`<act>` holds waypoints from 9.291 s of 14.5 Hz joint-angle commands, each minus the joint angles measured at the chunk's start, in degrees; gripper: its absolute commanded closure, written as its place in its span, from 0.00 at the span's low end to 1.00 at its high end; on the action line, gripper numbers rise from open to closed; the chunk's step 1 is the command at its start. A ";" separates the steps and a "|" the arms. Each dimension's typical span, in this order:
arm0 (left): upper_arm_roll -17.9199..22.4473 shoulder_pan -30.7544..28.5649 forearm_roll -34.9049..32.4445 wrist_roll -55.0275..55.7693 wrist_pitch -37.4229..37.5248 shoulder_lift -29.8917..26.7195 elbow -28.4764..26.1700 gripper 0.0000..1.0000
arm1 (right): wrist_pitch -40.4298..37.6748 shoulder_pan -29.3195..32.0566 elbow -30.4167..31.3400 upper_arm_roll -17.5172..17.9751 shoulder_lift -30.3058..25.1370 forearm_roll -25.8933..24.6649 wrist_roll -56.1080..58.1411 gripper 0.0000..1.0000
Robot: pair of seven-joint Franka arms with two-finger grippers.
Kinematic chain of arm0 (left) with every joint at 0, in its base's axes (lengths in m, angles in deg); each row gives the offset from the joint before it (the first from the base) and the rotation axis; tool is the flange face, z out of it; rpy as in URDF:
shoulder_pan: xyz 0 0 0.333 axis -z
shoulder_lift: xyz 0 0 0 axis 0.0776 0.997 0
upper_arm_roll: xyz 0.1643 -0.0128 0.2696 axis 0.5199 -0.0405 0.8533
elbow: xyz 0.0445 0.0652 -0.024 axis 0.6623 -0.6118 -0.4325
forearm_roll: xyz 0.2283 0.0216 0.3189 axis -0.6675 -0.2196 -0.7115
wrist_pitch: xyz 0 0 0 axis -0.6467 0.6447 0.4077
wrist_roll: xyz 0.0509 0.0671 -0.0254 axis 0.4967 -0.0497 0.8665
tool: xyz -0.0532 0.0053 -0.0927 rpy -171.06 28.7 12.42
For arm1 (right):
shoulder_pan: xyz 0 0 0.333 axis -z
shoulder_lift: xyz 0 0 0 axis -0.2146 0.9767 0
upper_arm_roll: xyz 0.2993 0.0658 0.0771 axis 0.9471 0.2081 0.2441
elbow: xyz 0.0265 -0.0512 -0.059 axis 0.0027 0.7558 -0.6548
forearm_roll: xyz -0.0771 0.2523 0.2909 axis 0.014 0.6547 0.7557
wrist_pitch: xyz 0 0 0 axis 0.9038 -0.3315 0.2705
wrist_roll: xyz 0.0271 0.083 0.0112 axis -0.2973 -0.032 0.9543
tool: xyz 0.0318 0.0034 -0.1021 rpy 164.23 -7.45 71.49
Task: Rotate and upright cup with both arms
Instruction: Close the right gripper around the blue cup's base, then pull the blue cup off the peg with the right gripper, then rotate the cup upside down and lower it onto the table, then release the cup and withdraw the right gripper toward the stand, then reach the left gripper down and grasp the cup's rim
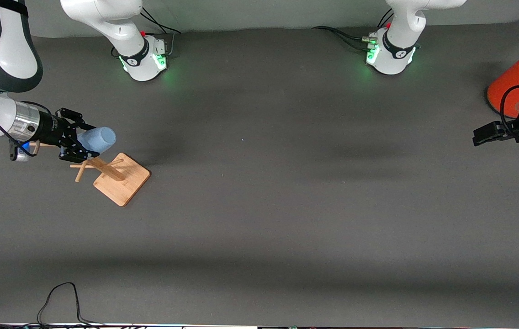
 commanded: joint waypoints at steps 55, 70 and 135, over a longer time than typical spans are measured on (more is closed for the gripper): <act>-0.03 -1.16 0.37 -0.90 -1.07 0.93 -0.66 0.00 | 13.90 -19.30 -26.60 49.33 43.37 -54.74 -82.26 0.40; -0.11 -0.98 0.46 -0.82 -2.22 2.43 -0.66 0.00 | 13.37 -20.89 -26.32 45.10 50.06 -57.99 -88.25 0.00; -13.74 39.89 -22.13 28.45 -2.92 51.57 32.83 1.00 | -8.34 -10.78 -23.78 -6.57 4.53 -12.64 56.42 0.00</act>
